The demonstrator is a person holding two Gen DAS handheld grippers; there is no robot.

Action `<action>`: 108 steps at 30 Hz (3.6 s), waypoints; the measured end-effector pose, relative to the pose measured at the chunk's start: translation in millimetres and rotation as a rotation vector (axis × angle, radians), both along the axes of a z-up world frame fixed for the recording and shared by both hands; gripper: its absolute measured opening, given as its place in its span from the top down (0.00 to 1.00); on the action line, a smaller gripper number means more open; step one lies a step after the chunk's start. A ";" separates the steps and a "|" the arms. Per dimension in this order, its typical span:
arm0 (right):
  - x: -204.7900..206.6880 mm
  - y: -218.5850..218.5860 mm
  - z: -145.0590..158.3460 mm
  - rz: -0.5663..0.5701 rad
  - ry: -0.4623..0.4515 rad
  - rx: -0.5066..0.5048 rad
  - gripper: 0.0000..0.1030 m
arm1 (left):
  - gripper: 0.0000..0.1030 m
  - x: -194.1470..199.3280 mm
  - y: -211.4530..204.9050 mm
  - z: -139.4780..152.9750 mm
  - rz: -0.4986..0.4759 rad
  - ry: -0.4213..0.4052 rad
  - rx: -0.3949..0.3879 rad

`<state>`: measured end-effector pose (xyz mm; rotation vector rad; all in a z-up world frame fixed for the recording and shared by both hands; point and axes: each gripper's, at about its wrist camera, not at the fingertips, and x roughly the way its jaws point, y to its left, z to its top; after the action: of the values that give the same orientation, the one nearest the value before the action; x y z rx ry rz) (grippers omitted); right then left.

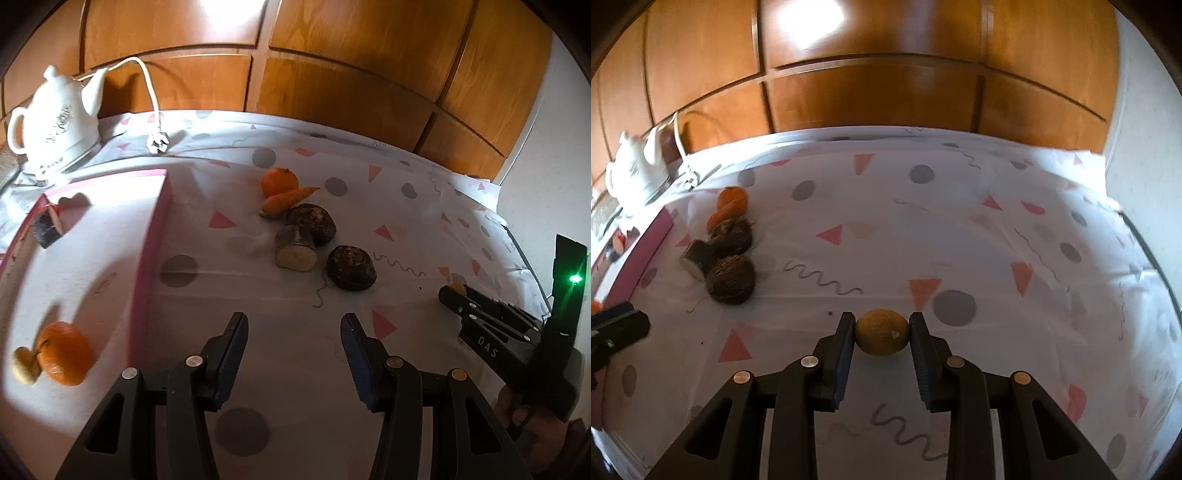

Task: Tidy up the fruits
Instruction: 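Grasp the yellow lemon with the right tool, then grasp the dark round beet with the left tool while the right tool holds the lemon, then carry the beet over the tray with the left tool while the right tool carries the lemon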

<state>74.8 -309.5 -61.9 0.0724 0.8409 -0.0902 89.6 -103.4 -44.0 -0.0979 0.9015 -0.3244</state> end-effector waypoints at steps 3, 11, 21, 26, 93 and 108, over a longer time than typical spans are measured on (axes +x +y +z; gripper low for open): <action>2.6 -7.8 -6.0 -0.015 0.021 0.033 0.71 | 0.49 6.3 -11.4 -1.8 -0.015 0.006 0.004; 0.2 -15.1 -9.8 -0.012 0.023 0.102 0.70 | 0.49 24.2 -48.7 -6.1 -0.059 0.020 0.011; 0.6 -15.4 -11.7 -0.013 0.018 0.112 0.70 | 0.49 52.8 -74.6 -19.2 -0.038 0.025 0.070; -0.6 -15.4 -11.7 -0.014 0.014 0.111 0.70 | 0.59 60.9 -81.1 -21.5 -0.028 0.001 0.100; 0.7 8.5 -8.7 -0.015 0.042 -0.060 0.71 | 0.59 -56.6 56.1 40.6 0.108 -0.139 0.050; 0.2 16.5 -2.3 -0.031 0.058 -0.059 0.71 | 0.59 -61.5 112.2 34.4 0.229 -0.113 0.033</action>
<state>75.0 -293.1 -64.1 0.0272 0.8946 -0.1471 28.1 8.7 -9.6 -0.1492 0.7749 -0.1006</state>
